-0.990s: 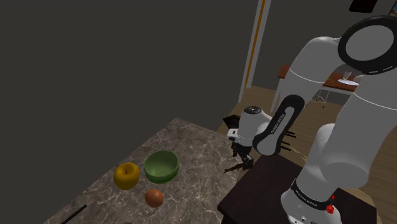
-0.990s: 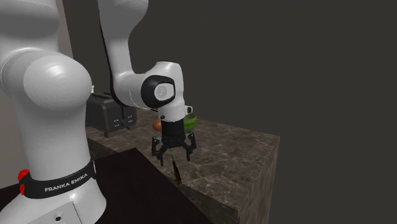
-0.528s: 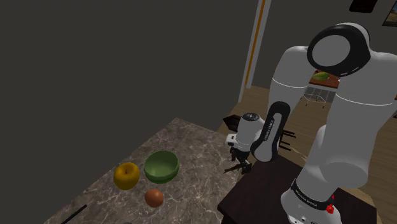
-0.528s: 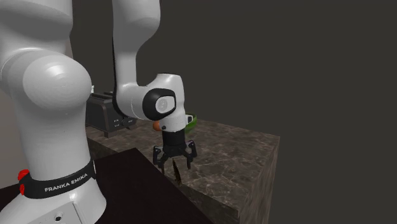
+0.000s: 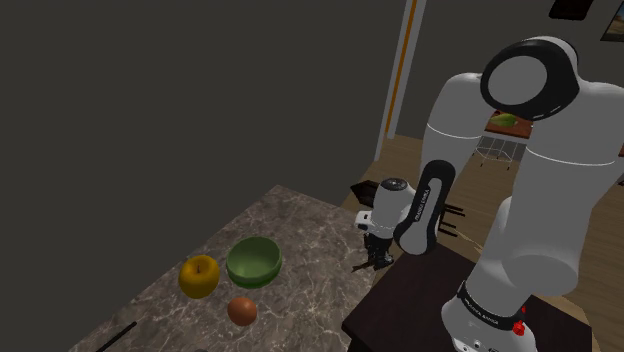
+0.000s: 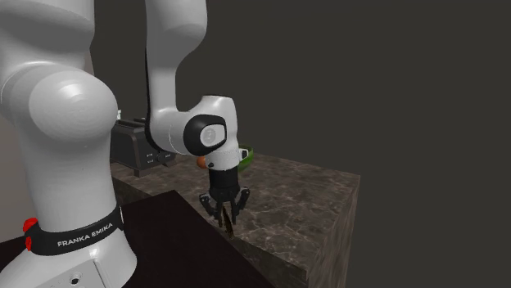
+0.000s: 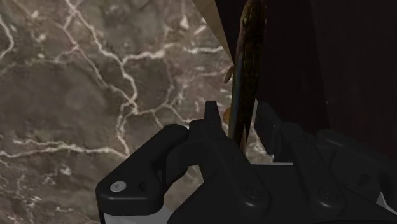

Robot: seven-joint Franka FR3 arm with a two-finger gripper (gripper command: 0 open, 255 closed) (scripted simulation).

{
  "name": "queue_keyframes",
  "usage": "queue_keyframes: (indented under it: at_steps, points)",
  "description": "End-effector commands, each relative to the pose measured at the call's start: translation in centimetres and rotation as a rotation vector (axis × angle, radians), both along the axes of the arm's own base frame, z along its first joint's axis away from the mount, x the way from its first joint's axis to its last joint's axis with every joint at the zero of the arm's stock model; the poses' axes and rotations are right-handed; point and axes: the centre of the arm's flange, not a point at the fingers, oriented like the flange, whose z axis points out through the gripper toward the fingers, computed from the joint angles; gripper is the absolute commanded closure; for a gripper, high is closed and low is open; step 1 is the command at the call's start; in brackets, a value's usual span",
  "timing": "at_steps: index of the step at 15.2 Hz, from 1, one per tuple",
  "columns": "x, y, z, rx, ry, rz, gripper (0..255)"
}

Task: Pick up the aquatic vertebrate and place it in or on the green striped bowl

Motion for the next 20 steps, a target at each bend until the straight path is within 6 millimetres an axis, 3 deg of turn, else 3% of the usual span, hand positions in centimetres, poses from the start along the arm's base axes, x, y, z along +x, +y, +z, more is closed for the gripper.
queue_keyframes:
  at_steps: [1,8,20]
  points:
    - [0.0,0.0,0.0,0.000,0.001,0.000,255]
    - [-0.1,0.0,0.0,0.000,0.001,0.000,255]
    - [-0.1,0.0,6.3,0.000,0.001,0.000,255]
